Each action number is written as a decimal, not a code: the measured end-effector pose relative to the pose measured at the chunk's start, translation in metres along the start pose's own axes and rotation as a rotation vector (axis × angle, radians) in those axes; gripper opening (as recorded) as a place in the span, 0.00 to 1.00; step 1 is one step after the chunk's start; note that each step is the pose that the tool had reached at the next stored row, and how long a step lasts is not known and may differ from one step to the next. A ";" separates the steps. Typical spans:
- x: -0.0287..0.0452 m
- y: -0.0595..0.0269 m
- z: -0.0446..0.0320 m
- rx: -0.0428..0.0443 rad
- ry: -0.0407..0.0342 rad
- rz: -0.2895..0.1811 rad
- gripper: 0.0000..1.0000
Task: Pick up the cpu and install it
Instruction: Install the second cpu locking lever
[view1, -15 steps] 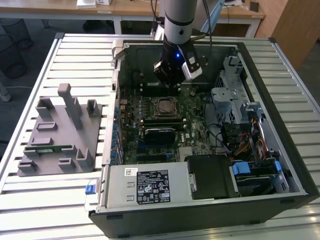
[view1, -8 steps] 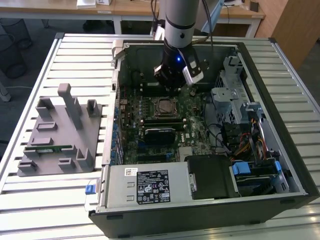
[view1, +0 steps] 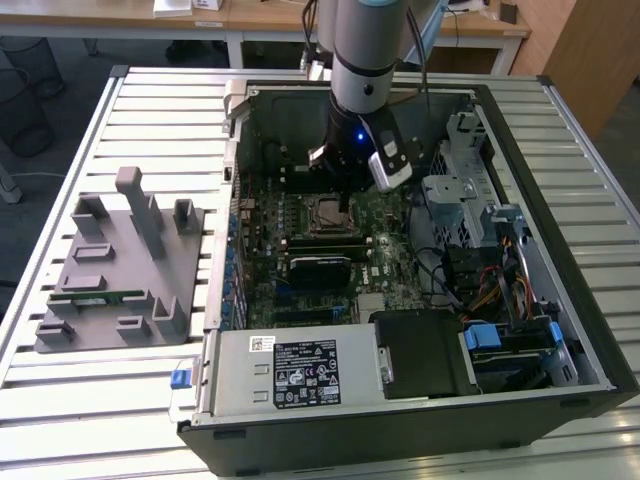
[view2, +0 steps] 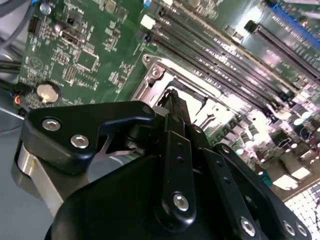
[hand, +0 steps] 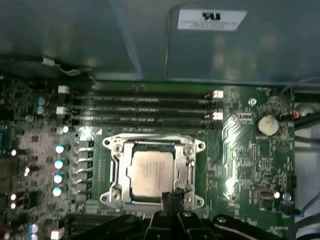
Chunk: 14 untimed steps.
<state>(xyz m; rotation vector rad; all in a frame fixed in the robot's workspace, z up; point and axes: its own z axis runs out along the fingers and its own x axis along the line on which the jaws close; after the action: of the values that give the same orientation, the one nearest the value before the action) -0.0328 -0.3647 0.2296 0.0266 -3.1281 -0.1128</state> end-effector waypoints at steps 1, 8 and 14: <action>-0.0004 -0.0001 -0.0003 0.0000 0.0072 0.001 0.11; -0.0005 -0.0140 -0.0014 -0.0016 0.0150 0.001 0.11; 0.0055 -0.0241 -0.0016 -0.0017 0.0152 -0.002 0.11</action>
<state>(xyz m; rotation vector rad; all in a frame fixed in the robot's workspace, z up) -0.0380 -0.3890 0.2295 0.0303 -3.1129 -0.1147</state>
